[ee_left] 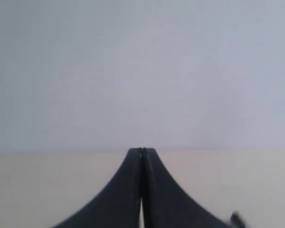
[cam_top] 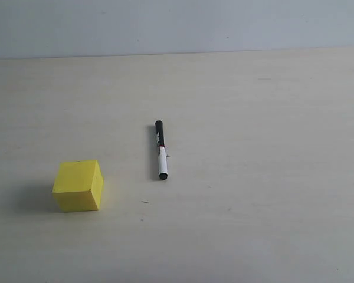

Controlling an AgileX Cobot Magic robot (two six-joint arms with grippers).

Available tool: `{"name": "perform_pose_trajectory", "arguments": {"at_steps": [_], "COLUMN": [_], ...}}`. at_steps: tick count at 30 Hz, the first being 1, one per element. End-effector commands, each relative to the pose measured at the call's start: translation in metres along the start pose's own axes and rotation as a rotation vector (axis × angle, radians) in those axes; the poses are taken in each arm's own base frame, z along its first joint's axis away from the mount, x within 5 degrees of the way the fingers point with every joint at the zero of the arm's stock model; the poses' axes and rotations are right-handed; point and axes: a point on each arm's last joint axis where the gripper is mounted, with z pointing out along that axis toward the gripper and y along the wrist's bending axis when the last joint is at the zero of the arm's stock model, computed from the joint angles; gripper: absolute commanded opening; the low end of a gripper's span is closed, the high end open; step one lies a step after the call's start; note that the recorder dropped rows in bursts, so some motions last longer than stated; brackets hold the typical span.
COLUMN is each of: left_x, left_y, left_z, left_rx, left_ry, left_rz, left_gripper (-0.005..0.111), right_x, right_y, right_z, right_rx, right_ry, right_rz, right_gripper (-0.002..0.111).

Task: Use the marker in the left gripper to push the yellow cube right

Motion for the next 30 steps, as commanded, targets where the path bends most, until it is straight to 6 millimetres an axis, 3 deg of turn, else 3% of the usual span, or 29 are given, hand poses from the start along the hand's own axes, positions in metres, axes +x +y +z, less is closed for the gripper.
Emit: {"name": "perform_pose_trajectory", "arguments": {"at_steps": [1, 3, 5, 8, 11, 15, 17, 20, 23, 25, 27, 29, 30], "left_x": [-0.042, -0.061, -0.086, -0.117, -0.162, -0.179, -0.168, -0.108, -0.057, -0.034, -0.020, -0.011, -0.009], "left_y": [-0.010, -0.017, -0.032, -0.047, -0.041, -0.031, -0.025, -0.020, -0.022, -0.035, -0.051, -0.065, -0.073], "left_z": [-0.011, -0.026, -0.047, -0.059, -0.037, 0.025, 0.073, 0.144, 0.178, 0.192, 0.202, 0.213, 0.221], "left_rx": [0.177, 0.306, 0.479, 0.559, 0.393, 0.256, 0.221, 0.194, 0.206, 0.369, 0.502, 0.510, 0.469], "left_ry": [-0.463, -0.707, -0.936, -1.034, -0.970, -0.643, -0.420, -0.027, 0.230, 0.352, 0.554, 0.769, 0.821], "left_rz": [-0.241, -0.255, -0.120, 0.094, 0.133, 0.046, -0.055, -0.332, -0.433, -0.363, -0.339, -0.272, -0.339], "left_gripper": [0.000, 0.000, 0.000, 0.000, 0.000, 0.000, 0.000, 0.000, 0.000, 0.000, 0.000, 0.000, 0.000], "right_x": [0.000, 0.000, 0.000, 0.000, 0.000, 0.000, 0.000, 0.000, 0.000, 0.000, 0.000, 0.000, 0.000], "right_y": [0.000, 0.000, 0.000, 0.000, 0.000, 0.000, 0.000, 0.000, 0.000, 0.000, 0.000, 0.000, 0.000], "right_z": [0.000, 0.000, 0.000, 0.000, 0.000, 0.000, 0.000, 0.000, 0.000, 0.000, 0.000, 0.000, 0.000], "right_rx": [0.000, 0.000, 0.000, 0.000, 0.000, 0.000, 0.000, 0.000, 0.000, 0.000, 0.000, 0.000, 0.000], "right_ry": [-0.007, -0.007, -0.007, -0.007, -0.007, -0.007, -0.007, -0.007, -0.007, -0.007, -0.007, -0.007, -0.007], "right_rz": [-0.009, -0.009, -0.009, -0.009, -0.009, -0.009, -0.009, -0.009, -0.009, -0.009, -0.009, -0.009, -0.009], "right_gripper": [0.000, 0.000, 0.000, 0.000, 0.000, 0.000, 0.000, 0.000, 0.000, 0.000, 0.000, 0.000, 0.000]}}
